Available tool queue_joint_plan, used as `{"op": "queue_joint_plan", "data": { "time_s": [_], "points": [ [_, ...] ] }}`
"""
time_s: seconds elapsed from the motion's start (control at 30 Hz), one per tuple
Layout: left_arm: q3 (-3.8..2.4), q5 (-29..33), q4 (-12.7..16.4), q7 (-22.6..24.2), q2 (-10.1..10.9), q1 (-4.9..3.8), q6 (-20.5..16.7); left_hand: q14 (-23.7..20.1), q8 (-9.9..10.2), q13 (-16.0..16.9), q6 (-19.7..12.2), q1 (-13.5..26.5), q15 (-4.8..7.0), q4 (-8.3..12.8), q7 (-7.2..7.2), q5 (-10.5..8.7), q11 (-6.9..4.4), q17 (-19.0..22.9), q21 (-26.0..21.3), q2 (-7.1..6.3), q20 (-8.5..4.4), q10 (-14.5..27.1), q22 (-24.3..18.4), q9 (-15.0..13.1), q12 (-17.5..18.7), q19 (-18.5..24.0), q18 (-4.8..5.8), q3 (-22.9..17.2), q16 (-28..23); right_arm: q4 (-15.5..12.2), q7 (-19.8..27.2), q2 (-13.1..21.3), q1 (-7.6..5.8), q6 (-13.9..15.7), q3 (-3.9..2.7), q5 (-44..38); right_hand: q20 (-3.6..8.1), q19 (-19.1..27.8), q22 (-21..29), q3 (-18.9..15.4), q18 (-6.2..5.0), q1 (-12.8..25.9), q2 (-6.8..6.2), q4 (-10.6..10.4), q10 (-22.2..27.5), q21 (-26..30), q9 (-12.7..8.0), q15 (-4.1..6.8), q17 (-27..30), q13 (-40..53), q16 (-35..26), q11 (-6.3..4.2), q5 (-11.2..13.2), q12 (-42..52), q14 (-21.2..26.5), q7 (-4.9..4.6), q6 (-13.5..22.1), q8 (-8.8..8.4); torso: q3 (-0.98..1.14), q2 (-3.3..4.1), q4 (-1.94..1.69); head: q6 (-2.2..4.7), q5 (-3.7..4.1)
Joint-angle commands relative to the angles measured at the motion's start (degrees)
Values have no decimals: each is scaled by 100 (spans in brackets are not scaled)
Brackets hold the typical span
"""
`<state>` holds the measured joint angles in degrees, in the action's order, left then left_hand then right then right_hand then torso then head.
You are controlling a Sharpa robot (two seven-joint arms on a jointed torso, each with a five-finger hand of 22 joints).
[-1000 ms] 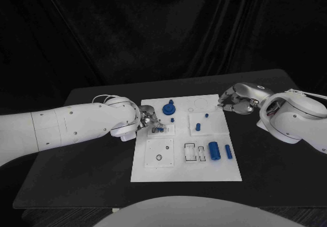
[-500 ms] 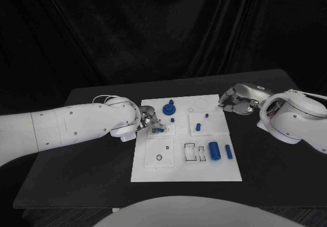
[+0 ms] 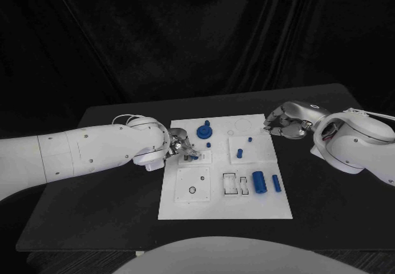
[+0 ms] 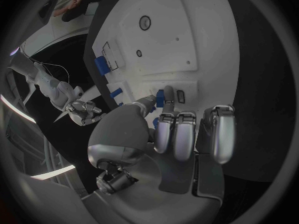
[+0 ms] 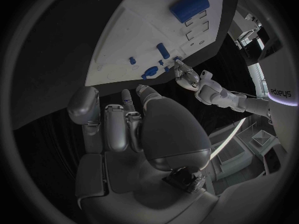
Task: Assemble the parts on the task board
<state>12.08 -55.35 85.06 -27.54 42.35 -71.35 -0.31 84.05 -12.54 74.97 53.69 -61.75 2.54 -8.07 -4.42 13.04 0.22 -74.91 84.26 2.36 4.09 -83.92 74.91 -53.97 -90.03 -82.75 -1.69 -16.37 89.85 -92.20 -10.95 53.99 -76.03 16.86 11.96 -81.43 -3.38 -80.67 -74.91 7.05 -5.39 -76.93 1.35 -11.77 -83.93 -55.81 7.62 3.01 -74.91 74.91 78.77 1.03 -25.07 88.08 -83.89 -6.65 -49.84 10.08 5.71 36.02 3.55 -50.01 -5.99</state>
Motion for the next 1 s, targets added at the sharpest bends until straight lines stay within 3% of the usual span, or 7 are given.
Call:
{"op": "queue_joint_plan", "data": {
  "time_s": [0.03, 0.3, 0.5, 0.77, 1.0],
  "points": [
    [10, -6, -7, 20, -19, 26, 155, 595, -14, 1503, -71, 76, -42, -73, -17, -182, 40, -1509, -37, -6, 21, -608, 892, -13, 3, 28, -71, 100, 15, 7, -127, -5, 16, -55, -5, -6, -6, 41, -635, 36, -86, -48, 6, 6, -325, 32, -6, -29, -76, 1202, -43, 29, -25, -25, -281, -15, -16, -35, -1, 2, 2, 1, 2],
    [11, -6, -35, -22, -43, 33, 226, 595, 46, 1503, -134, 625, -97, -560, -81, -996, 101, -1509, -79, -162, 74, -608, 889, -2, 3, 54, -80, 694, 15, 6, -132, -3, 17, -78, -5, -6, -6, 41, -635, 36, -87, -48, 5, 6, -323, 34, -7, -29, -70, 1200, -49, 29, -27, -26, -280, -15, -16, -36, 2, 0, 4, 1, -2],
    [11, -6, -54, -5, -48, 37, 218, 595, 54, 1503, -127, 921, -100, -843, -84, -1032, 106, -1509, -95, -231, 80, -608, 898, -15, 3, 62, -82, 1084, 15, 6, -133, 0, 17, -91, -5, -6, -6, 41, -635, 36, -87, -48, 5, 6, -323, 34, -7, -29, -70, 1200, -49, 29, -27, -26, -280, -15, -16, -36, 1, 2, 9, 1, -10],
    [10, -6, -71, 101, -58, 40, 98, 595, -90, 1503, -6, 1020, -78, -846, -42, -1029, 75, -1509, -81, -137, 63, -608, 927, -140, 3, 40, -76, 1299, 15, 5, -137, 4, 18, -114, -5, -6, -5, 48, -629, 41, -90, -49, 0, 9, -317, 58, -9, -29, -59, 1194, -57, 29, -36, -31, -277, -15, -18, -36, 6, 3, 5, 1, -13],
    [10, -6, -80, 232, -70, 40, -16, 595, -465, 1503, 64, 859, -19, -829, 36, -1028, 12, -1509, -60, 4, 21, -608, 966, -512, 3, 1, -66, 1439, 15, 5, -141, 8, 19, -130, -5, -6, -5, 49, -628, 48, -91, -53, 0, 13, -316, 62, -10, -29, -55, 1193, -62, 29, -43, -31, -275, -14, -21, -35, 2, 4, 3, 1, -7]
  ]
}}
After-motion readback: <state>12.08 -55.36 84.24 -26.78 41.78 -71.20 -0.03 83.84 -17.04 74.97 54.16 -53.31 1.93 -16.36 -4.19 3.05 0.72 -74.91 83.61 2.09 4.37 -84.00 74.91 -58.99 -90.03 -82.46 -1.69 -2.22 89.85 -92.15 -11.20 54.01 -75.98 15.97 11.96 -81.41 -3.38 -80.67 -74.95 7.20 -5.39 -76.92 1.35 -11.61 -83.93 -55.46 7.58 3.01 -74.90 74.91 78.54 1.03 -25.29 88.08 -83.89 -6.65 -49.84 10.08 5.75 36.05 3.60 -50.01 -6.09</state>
